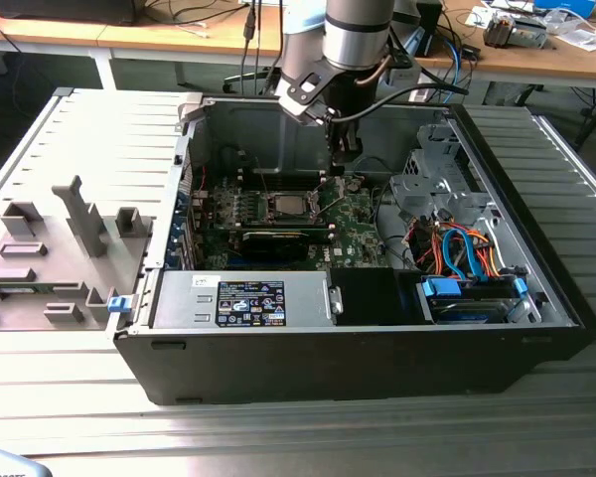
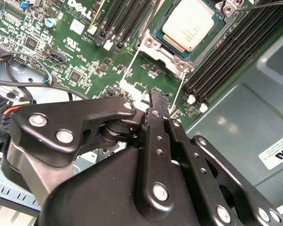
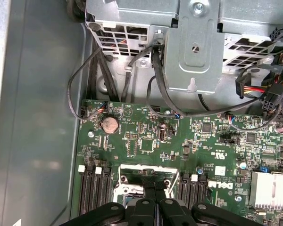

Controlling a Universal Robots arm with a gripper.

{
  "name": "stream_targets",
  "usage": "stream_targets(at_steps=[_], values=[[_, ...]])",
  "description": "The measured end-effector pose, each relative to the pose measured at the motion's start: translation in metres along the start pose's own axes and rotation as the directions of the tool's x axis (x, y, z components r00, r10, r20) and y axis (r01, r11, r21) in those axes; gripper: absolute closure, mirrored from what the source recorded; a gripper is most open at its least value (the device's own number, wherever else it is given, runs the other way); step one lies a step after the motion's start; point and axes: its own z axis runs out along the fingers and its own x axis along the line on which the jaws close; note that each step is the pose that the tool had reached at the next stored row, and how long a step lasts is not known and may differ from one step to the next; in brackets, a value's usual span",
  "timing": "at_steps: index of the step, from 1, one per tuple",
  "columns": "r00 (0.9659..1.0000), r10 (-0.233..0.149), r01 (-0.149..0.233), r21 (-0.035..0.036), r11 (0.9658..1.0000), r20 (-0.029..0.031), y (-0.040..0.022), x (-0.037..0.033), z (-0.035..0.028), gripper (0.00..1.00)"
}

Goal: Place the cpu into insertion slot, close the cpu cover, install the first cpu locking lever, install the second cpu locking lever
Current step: 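Close the cpu cover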

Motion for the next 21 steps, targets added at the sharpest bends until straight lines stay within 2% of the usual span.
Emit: stream_targets(at_steps=[21], values=[[1.0000, 0.000, 0.000, 0.0000, 1.0000, 0.0000, 0.0057, -0.0005, 0.0017, 0.89]])
